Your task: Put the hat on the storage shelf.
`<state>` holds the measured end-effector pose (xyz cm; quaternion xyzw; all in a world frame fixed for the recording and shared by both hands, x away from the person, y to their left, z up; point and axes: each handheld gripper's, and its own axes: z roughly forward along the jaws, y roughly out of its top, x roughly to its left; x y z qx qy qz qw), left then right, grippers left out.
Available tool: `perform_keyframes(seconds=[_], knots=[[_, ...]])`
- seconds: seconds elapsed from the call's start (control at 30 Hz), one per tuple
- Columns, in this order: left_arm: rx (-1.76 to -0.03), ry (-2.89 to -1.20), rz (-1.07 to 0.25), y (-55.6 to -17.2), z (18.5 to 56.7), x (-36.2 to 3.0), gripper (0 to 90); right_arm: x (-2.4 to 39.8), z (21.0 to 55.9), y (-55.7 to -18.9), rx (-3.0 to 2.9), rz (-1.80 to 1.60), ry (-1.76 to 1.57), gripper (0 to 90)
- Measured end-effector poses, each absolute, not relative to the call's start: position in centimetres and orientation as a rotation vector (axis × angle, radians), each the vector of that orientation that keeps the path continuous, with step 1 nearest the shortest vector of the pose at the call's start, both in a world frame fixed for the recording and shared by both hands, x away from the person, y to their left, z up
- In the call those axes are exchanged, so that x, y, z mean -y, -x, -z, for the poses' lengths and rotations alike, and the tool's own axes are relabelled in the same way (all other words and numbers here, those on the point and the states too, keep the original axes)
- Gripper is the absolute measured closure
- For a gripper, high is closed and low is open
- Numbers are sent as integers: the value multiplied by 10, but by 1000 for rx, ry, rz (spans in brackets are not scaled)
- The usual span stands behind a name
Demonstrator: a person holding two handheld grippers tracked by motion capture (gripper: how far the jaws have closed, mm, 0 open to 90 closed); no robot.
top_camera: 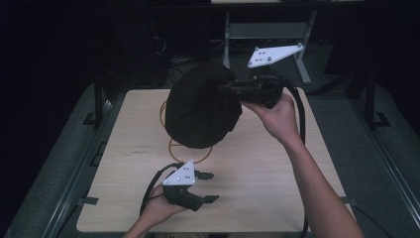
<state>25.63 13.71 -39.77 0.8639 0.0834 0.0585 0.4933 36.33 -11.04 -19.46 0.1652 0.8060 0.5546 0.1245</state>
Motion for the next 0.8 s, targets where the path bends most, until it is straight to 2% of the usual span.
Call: perform_keyframes(seconds=[0.8], knots=[[-210, -2081, -125, -255, 400, -134, 328, 46, 179, -412, -2477, -1488, -496, 868]])
